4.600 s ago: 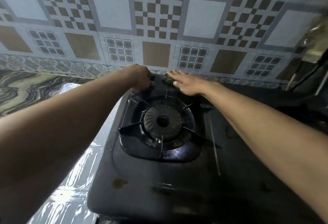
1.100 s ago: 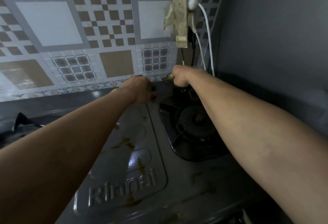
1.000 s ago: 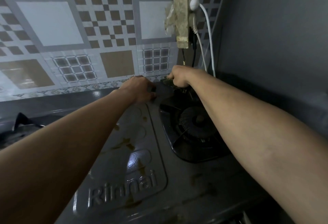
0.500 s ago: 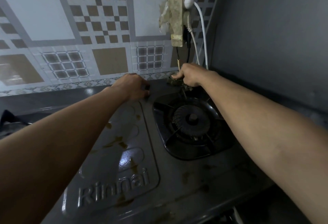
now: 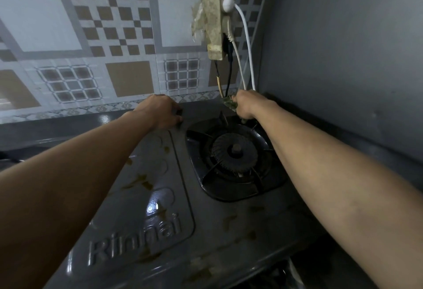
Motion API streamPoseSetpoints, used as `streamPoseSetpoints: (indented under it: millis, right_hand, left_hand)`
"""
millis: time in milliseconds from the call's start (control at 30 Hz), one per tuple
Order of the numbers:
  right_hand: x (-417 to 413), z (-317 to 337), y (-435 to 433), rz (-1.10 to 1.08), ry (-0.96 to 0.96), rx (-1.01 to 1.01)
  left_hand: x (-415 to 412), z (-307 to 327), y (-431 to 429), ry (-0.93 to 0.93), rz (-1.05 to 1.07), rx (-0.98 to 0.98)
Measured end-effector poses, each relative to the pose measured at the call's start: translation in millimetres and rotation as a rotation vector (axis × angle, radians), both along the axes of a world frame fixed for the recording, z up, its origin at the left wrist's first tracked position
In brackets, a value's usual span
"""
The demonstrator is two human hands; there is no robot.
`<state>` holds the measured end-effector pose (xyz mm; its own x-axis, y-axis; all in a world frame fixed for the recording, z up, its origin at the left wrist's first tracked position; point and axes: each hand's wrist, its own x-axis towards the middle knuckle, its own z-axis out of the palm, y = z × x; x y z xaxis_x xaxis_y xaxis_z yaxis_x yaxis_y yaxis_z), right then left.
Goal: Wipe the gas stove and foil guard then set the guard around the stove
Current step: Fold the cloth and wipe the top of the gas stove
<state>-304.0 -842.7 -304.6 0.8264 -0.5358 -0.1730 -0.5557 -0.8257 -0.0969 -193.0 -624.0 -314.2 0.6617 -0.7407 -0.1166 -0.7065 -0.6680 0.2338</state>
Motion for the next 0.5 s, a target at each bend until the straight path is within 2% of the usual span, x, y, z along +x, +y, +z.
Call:
streamPoseSetpoints:
  millis: [500]
  right_hand:
    - [22.7,-1.1,3.7,0.103,-0.005,0.119]
  left_hand:
    - [2.8,-4.5,3.3,-0.039,0.0,-0.006]
